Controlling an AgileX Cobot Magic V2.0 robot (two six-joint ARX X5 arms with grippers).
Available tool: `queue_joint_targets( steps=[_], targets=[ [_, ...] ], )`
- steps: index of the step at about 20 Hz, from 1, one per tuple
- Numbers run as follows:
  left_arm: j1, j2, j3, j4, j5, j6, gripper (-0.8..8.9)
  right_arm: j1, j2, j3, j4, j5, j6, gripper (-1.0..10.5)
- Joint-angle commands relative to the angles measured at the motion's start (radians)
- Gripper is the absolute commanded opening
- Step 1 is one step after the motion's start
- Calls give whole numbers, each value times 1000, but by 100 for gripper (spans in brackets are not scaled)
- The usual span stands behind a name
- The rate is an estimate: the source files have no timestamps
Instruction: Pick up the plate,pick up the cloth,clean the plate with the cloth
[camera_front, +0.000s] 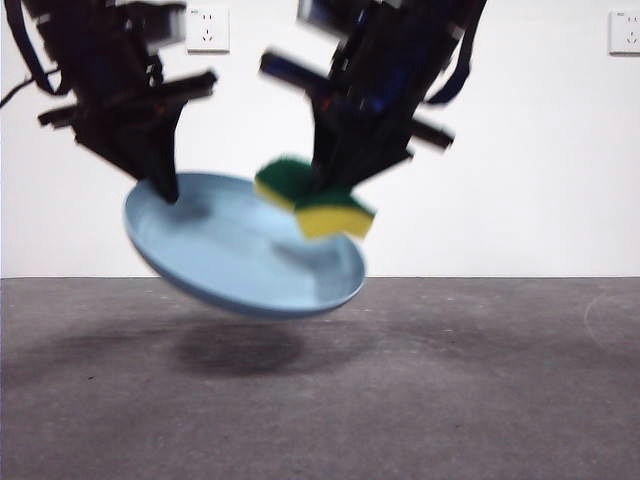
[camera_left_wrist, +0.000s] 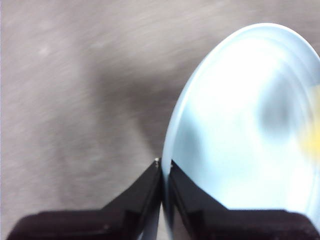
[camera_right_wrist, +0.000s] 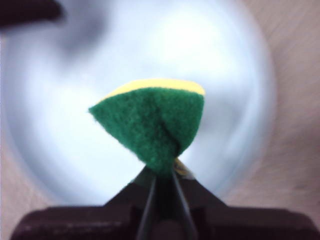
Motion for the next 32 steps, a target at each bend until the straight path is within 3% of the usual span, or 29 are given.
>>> queue_joint_targets(
  steps=[1,6,10,14,15,17,18,25,32],
  targets=[
    [34,66,1,29,-3,8,-8,2,-66,-6,-42,6,-10,-12],
    [85,173,1,69,-3,8,-8,2,-189,-6,-129,9,-11,-12],
    [119,277,1,76,-3,8,-8,2,-302,-6,-202,106,-11,-12],
    [126,317,1,84,-5,7,13,2,-378,-6,-267,137,-11,-12],
    [126,317,1,90,-2,7,113,2,-388,-6,-279,135,-11,-12],
    [126,317,1,87,-1,3,401,2,-392,-6,-303,135,-11,-12],
    [124,317,1,83,1,3,447,2,-391,-6,-314,135,-11,-12],
    [114,237,1,39,82,-6,439,0,-390,-6,-321,136,-12,-12],
    [72,-95,-2,10,96,-34,436,-68,-297,-10,-225,128,-20,-12]
  ],
)
